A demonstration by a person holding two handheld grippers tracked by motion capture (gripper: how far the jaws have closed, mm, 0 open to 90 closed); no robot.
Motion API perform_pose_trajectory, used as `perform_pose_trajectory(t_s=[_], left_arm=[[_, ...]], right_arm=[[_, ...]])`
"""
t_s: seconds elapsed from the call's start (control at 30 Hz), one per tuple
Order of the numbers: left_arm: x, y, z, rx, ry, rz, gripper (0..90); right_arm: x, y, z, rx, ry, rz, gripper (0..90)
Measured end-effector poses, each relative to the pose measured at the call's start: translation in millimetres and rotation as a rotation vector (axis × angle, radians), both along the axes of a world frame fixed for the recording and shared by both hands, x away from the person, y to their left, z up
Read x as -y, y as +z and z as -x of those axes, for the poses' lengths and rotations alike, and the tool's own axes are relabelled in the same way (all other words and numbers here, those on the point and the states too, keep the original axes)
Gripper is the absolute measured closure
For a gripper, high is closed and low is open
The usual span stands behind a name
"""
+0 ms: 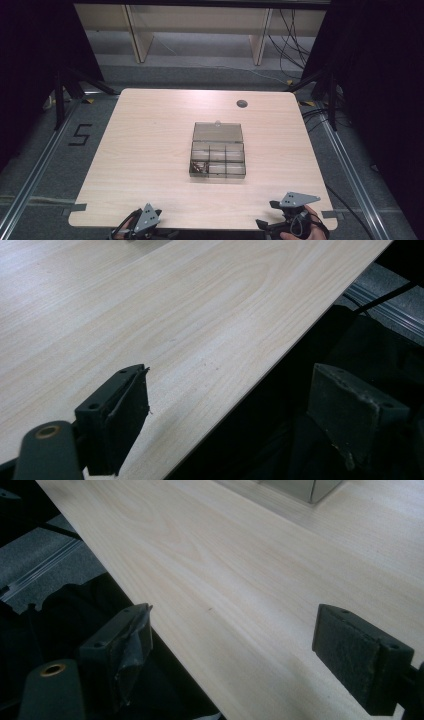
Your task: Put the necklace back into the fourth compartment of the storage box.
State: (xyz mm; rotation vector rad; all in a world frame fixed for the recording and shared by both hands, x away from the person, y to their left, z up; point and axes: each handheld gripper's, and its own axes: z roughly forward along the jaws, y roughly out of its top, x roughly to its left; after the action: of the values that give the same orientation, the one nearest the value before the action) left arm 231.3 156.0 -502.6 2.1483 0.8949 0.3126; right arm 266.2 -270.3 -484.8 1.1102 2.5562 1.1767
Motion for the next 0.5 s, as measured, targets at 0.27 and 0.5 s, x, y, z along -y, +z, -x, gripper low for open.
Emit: perform_pose_trajectory(t_s=[0.27, 0.5], left_arm=[[0.1, 0.0, -0.1, 0.0, -0.002, -0.002, 15.9], [0.7, -0.3, 0.6, -0.009, 0.011, 0.008, 16.0]], right_arm=[[4.1, -1.1, 4.3, 0.008, -0.009, 0.003, 16.7], [5.8, -0.8, 5.3, 0.003, -0.013, -0.003, 16.8]])
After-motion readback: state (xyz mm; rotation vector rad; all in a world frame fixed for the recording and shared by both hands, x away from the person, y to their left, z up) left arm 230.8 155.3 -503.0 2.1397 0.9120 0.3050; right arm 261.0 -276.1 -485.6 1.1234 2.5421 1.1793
